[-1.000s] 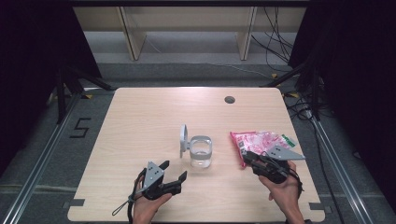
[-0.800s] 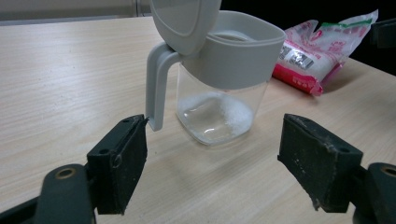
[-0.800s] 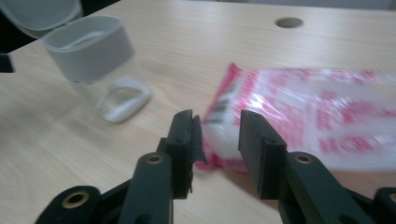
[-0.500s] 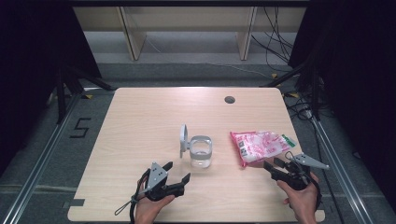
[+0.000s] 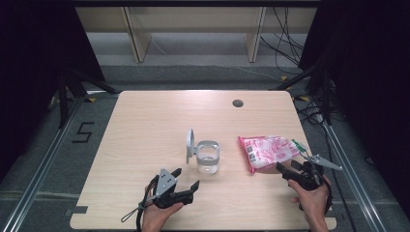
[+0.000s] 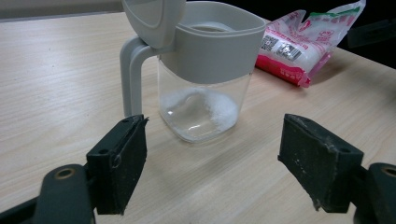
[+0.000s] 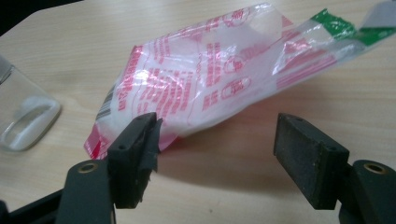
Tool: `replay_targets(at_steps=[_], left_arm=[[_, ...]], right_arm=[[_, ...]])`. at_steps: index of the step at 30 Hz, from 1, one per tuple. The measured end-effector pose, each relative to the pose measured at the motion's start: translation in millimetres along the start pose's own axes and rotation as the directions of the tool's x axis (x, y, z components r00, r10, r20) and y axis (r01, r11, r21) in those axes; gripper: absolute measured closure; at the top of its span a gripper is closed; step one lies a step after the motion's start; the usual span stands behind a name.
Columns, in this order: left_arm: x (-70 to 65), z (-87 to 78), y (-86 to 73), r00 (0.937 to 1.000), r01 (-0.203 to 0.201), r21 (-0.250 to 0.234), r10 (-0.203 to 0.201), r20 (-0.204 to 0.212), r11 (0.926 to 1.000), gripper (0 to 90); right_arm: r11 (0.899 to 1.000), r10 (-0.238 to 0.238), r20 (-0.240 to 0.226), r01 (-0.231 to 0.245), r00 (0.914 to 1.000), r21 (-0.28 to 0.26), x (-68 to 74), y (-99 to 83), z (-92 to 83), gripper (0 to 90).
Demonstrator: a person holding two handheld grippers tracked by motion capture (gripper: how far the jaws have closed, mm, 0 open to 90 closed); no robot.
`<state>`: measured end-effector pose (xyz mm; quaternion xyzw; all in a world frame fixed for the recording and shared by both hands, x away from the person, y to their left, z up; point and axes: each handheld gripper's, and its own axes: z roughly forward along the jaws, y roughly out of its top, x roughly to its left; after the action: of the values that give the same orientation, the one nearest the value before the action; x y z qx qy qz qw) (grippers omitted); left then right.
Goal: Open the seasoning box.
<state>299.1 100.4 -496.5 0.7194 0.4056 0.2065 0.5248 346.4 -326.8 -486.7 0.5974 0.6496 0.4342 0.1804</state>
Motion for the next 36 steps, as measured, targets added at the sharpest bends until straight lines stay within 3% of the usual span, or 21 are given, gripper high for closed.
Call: replay_targets(at_steps=[1, 2, 3, 4, 5, 6, 8, 9, 11, 13, 14, 15, 20, 21, 23, 26, 27, 29, 33, 34, 36], left_arm=[[0.0, 0.0, 0.0, 1.0000, 0.000, 0.000, 0.000, 0.000, 1.0000, 22.7], [-0.4, 1.3, -0.3, 1.0000, 0.000, -0.003, 0.000, 0.000, 1.0000, 22.7], [-1.1, 1.1, -0.2, 1.0000, -0.002, 0.006, 0.002, -0.003, 1.0000, 22.7], [-1.6, 1.9, -0.6, 1.0000, 0.000, -0.002, 0.000, 0.003, 1.0000, 22.7], [-1.7, 1.7, -0.6, 1.0000, -0.003, -0.002, 0.003, 0.004, 1.0000, 22.7], [-1.8, 1.4, -0.5, 1.0000, -0.002, -0.002, 0.002, 0.001, 1.0000, 22.7], [-1.7, 1.5, -0.6, 1.0000, -0.001, -0.002, 0.001, -0.001, 1.0000, 22.7], [-1.9, 1.8, -0.9, 1.0000, 0.001, -0.002, -0.001, -0.001, 1.0000, 22.7], [-2.5, 1.9, -0.9, 1.0000, -0.005, -0.003, 0.005, 0.002, 1.0000, 22.7], [-2.8, 2.4, -1.3, 1.0000, -0.003, -0.002, 0.003, 0.002, 1.0000, 22.8], [-2.8, 2.4, -1.3, 1.0000, -0.003, -0.002, 0.003, 0.002, 1.0000, 22.8], [-4.7, 2.8, -1.9, 1.0000, 0.002, 0.000, -0.002, 0.004, 1.0000, 22.9], [-4.9, 4.2, -2.4, 0.9999, -0.007, 0.006, 0.007, 0.009, 1.0000, 22.9], [-5.2, 4.2, -2.4, 0.9999, -0.009, 0.005, 0.009, 0.011, 0.9999, 22.9], [-6.3, 4.4, -2.1, 0.9999, 0.001, -0.004, -0.001, 0.011, 1.0000, 23.0], [-5.4, 4.5, -2.8, 0.9999, -0.008, 0.004, 0.008, 0.011, 1.0000, 23.0], [-6.0, 4.5, -3.1, 0.9999, -0.006, 0.003, 0.006, 0.012, 1.0000, 23.0], [-6.2, 3.4, -2.8, 0.9999, -0.008, 0.004, 0.008, 0.009, 1.0000, 23.0], [-5.4, 3.3, -3.3, 0.9999, -0.007, 0.006, 0.007, 0.009, 1.0000, 23.0], [-5.2, 3.9, -3.4, 0.9999, -0.003, -0.005, 0.003, 0.017, 1.0000, 23.0], [-5.1, 3.9, -3.7, 0.9999, -0.004, 0.002, 0.004, 0.014, 1.0000, 23.0]], right_arm=[[0.998, -0.047, -0.001, 0.047, 0.9989, -0.036, -4.2, 1.5, 4.2, 32.2], [1.000, -0.003, 0.005, 0.003, 1.0000, -0.030, -0.2, 2.7, 4.8, 32.8], [0.998, -0.050, 0.013, 0.050, 0.9987, -0.031, -3.3, 5.0, 7.0, 32.7], [1.000, -0.008, 0.023, 0.008, 0.9997, -0.009, 0.8, 6.1, 6.8, 32.7], [0.998, -0.054, 0.019, 0.055, 0.9983, -0.016, -3.4, 7.7, 9.4, 32.7], [1.000, -0.002, 0.020, 0.002, 0.9998, -0.007, 0.6, 8.3, 9.7, 32.7], [1.000, -0.002, 0.023, 0.002, 0.9997, -0.008, 0.8, 9.3, 11.6, 32.7], [0.998, -0.066, 0.027, 0.066, 0.9975, -0.012, -4.8, 10.4, 14.4, 32.8], [0.999, 0.027, 0.007, -0.027, 0.9996, -0.018, -2.9, 12.2, 21.1, 33.8], [1.000, 0.006, 0.020, -0.006, 0.9998, -0.014, -8.4, 14.0, 26.9, 34.7], [0.999, 0.052, 0.003, -0.052, 0.9986, -0.006, -7.2, 14.6, 29.0, 35.4], [0.999, 0.001, 0.012, 0.000, 0.9999, -0.035, -12.5, 15.2, 34.0, 36.0], [0.997, 0.077, -0.015, -0.077, 0.9969, 0.002, -9.9, 18.8, 43.3, 43.5], [1.000, 0.014, -0.001, -0.014, 0.9999, -0.006, -13.5, 20.4, 45.5, 45.0], [1.000, -0.004, -0.004, 0.004, 1.0000, -0.007, -13.9, 21.9, 49.4, 48.1], [0.999, 0.044, -0.013, -0.044, 0.9989, 0.005, -11.0, 22.6, 51.8, 50.5], [1.000, 0.014, 0.000, -0.014, 0.9999, 0.000, -14.5, 23.5, 54.1, 51.7], [0.997, 0.072, 0.011, -0.072, 0.9974, 0.006, -12.0, 23.6, 55.4, 54.1], [0.999, 0.038, 0.000, -0.038, 0.9993, 0.006, -9.4, 25.0, 56.5, 71.8], [0.999, -0.035, 0.012, 0.034, 0.9993, 0.013, -12.9, 26.5, 57.2, 75.9], [0.998, -0.060, -0.003, 0.060, 0.9982, 0.011, -12.5, 27.5, 58.5, 81.9]])
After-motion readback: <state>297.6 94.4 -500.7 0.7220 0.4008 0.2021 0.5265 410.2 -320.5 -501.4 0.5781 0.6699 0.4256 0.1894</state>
